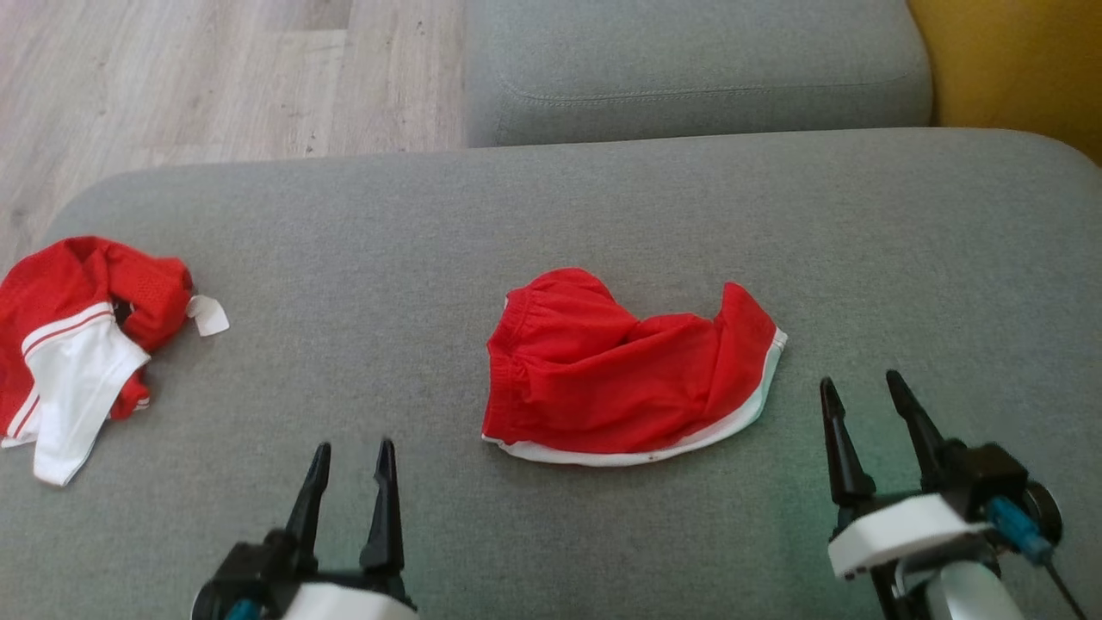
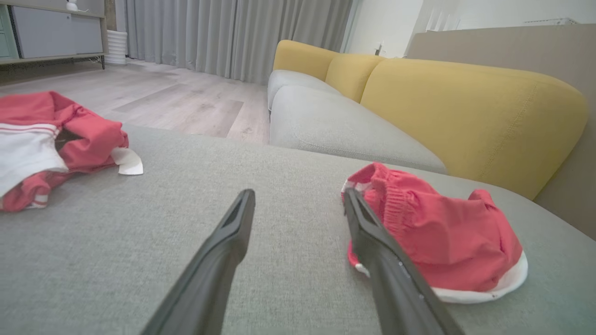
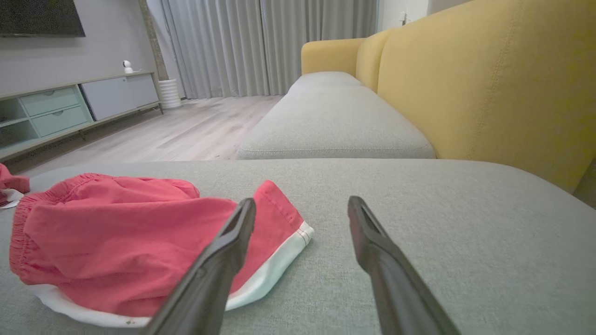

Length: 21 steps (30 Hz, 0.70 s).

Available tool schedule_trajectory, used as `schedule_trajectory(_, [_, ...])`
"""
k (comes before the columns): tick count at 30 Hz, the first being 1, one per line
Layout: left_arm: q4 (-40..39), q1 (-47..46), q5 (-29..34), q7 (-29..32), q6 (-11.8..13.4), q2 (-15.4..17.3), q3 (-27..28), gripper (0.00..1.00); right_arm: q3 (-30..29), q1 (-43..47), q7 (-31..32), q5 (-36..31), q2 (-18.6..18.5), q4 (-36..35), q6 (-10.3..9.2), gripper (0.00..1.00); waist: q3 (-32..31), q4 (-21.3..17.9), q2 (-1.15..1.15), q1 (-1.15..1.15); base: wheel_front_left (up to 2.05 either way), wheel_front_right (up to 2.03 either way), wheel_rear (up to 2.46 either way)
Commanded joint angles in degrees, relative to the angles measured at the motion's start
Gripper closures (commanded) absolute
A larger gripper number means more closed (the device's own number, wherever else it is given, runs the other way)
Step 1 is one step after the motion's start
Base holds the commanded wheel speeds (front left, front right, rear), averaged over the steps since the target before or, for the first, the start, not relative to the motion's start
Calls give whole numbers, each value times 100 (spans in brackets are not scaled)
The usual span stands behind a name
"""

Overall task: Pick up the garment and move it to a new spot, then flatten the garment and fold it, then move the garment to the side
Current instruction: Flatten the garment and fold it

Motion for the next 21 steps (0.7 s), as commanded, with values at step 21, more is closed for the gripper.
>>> schedule_trajectory(21, [-7,52,85,-55,151,-10,361,0,274,66,18,129,94,-268,43,0,-137,90,0,0,0,0,0])
